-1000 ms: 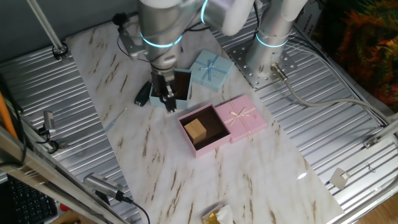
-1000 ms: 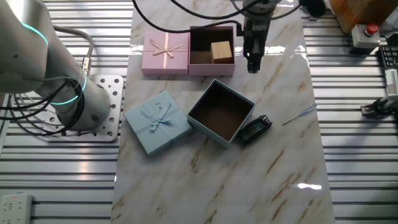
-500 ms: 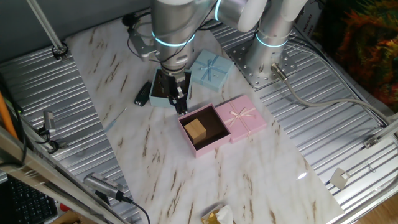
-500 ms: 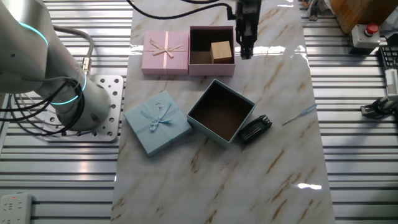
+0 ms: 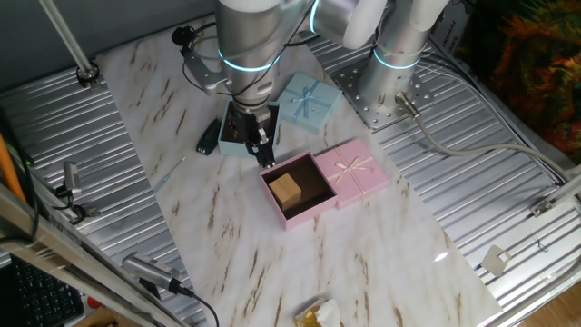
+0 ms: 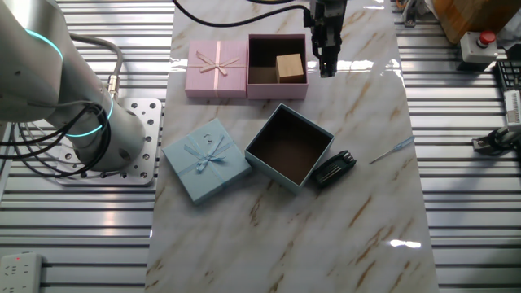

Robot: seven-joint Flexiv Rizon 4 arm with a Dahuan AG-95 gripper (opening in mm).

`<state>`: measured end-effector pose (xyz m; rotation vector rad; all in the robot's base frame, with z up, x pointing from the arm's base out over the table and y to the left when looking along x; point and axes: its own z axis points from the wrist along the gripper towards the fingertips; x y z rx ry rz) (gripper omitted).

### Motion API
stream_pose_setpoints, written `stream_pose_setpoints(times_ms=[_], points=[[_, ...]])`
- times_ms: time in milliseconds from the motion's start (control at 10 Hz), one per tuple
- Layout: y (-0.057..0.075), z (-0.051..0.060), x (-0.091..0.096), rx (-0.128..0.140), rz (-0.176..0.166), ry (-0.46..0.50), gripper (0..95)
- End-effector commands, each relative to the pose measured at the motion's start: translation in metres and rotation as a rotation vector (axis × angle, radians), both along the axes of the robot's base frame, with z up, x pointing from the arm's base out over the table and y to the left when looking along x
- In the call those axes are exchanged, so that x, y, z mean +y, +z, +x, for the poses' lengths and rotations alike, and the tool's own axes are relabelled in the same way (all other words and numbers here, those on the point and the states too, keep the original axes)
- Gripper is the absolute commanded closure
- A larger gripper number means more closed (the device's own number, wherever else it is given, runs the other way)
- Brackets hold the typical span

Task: Move an object from one box to another

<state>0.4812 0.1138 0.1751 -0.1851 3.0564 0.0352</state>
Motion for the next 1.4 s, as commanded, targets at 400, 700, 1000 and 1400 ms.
stream_pose_setpoints(times_ms=[400, 700, 1000, 1400], points=[[-0.0006, 0.0012, 0.0005, -0.025, 0.000, 0.009, 19.0], [-0.0006, 0.0012, 0.0005, -0.025, -0.016, 0.088, 19.0], [-0.0006, 0.0012, 0.0005, -0.019, -0.015, 0.107, 19.0], [-0.0006, 0.0012, 0.0005, -0.019, -0.015, 0.107, 19.0]])
